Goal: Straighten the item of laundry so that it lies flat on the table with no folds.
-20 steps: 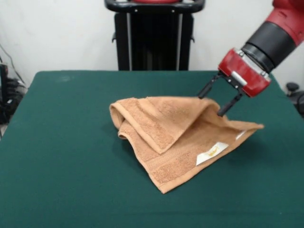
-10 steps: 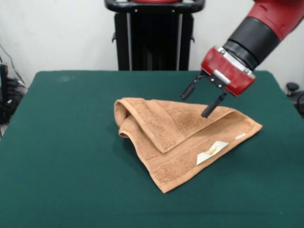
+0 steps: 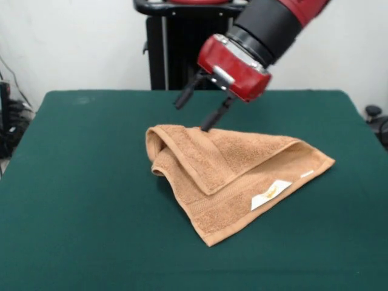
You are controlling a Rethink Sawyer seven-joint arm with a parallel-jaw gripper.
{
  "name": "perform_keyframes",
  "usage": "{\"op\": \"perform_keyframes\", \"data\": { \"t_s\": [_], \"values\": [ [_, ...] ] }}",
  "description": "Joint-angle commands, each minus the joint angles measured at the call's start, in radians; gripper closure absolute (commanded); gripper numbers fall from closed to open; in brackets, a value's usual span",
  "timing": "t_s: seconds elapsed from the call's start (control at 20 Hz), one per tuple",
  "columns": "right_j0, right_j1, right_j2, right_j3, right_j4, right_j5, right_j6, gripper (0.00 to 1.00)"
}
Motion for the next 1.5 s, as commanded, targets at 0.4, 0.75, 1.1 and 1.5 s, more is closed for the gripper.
{"op": "perform_keyframes", "data": {
  "t_s": [0.4,0.75,1.1,1.5],
  "values": [
    [-0.072,0.002,0.178,0.083,-0.109,-0.015,-0.267,0.0],
    [-0.039,0.069,0.145,0.03,-0.17,-0.01,-0.18,0.0],
    [-0.035,0.1,0.15,0.007,-0.181,-0.01,-0.135,0.0],
    [-0.046,0.107,0.167,-0.01,-0.161,0.002,-0.152,0.0]
  ]
}}
